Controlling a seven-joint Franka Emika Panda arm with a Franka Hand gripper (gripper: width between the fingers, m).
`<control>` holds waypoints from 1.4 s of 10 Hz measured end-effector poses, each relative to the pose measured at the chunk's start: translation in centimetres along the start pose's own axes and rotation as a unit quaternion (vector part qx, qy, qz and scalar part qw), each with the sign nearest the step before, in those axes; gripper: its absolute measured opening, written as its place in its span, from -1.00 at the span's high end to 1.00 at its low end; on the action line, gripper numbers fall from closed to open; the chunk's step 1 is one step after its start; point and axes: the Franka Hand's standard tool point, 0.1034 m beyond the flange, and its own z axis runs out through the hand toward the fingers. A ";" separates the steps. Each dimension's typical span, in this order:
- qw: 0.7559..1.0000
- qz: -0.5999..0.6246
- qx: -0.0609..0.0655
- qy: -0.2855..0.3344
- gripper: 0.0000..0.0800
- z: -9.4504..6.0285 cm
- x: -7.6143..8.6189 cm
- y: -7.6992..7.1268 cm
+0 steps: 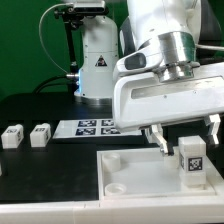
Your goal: Assemble one leg
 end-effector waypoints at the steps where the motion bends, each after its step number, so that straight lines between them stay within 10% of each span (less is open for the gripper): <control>1: 1.000 -0.001 0.000 0.000 -0.53 0.0 0.0 0.0; 10: 0.998 -0.001 0.005 -0.055 -0.62 -0.7 1.6 0.2; 14: 0.961 0.007 0.030 -0.274 -0.62 -0.6 2.3 -0.6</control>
Offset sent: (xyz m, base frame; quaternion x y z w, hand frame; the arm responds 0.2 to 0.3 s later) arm 0.0000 0.0000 0.0000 0.0000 0.0000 0.0000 1.0000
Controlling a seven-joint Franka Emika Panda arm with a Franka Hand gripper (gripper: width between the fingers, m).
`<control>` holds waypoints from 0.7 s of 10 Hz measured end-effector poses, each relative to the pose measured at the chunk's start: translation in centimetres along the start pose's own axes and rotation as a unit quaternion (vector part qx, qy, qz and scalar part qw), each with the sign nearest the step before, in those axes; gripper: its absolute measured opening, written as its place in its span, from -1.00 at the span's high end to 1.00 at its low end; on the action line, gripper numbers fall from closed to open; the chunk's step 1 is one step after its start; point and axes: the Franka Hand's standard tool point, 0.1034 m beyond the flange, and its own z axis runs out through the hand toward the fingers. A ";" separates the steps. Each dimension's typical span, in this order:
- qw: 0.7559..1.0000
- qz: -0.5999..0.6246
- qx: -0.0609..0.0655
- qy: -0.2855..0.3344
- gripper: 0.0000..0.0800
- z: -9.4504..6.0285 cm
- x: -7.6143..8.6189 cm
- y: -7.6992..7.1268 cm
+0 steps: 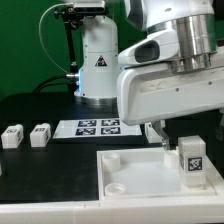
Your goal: Assemble one leg
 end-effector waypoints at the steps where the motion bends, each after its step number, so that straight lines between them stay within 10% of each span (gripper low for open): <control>1: 1.000 0.001 0.002 -0.027 -0.62 0.1 0.2 0.3; 7: 0.999 0.030 0.001 -0.026 -0.40 1.1 0.1 1.3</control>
Offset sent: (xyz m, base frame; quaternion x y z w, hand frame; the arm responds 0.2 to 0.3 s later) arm -0.0063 -0.0134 -0.0112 0.0139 0.0396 0.0344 0.9985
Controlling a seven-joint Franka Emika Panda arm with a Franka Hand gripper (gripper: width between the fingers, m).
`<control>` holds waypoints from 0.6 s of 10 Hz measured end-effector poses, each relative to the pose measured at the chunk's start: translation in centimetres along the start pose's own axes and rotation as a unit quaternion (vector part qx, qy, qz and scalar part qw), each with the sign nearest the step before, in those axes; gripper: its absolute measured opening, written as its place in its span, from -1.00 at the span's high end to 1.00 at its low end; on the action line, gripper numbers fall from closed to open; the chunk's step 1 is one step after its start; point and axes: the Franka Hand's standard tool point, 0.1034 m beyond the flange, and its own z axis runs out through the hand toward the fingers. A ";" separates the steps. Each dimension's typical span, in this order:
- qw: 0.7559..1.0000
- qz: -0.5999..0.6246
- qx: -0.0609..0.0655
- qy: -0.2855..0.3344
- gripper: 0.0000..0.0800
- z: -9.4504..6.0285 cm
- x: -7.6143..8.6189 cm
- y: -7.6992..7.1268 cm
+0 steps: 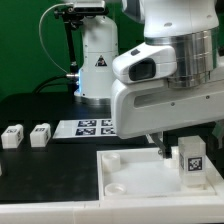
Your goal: Assemble one leg
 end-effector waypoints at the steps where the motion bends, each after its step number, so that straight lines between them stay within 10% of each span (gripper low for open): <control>1: 1.000 -0.001 0.000 0.000 0.06 0.0 0.0 0.0; 4: 0.979 0.202 0.009 0.002 0.27 0.0 0.1 -0.3; 6: 0.922 0.386 0.026 0.021 0.27 0.1 0.3 -0.1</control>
Offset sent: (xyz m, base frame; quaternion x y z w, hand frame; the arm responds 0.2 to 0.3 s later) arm 0.0000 0.0000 0.0000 0.0000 0.0000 0.3523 0.9359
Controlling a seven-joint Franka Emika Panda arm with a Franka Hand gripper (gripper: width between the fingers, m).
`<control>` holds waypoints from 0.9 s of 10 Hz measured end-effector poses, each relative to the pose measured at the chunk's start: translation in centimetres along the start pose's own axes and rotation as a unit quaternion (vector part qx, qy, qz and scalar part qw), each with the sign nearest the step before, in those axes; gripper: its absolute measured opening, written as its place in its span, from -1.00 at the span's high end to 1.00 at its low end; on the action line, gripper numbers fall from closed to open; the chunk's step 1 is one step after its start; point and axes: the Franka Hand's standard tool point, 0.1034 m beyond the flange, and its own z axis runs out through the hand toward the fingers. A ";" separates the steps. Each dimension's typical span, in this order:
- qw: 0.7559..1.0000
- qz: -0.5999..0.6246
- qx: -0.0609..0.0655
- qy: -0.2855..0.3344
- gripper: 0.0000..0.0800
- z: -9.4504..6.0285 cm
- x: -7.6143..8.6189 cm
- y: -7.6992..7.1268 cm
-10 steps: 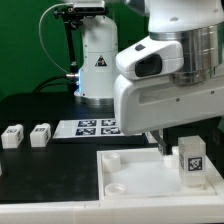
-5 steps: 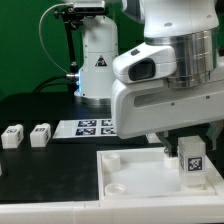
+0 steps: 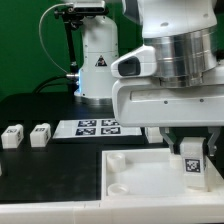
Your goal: Assemble one leg
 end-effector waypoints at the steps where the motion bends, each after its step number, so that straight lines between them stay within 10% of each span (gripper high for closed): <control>1: 0.993 0.118 0.010 0.003 0.27 0.1 -0.1 0.2; 5: 0.907 0.419 0.028 -0.029 0.26 0.3 -0.8 -0.4; 9: 0.951 0.309 0.024 -0.027 -0.58 0.5 -1.3 -0.5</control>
Offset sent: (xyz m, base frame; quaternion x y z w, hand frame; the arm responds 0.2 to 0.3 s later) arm 0.0287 0.0213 0.0085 0.0735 -0.0541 0.3999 0.9120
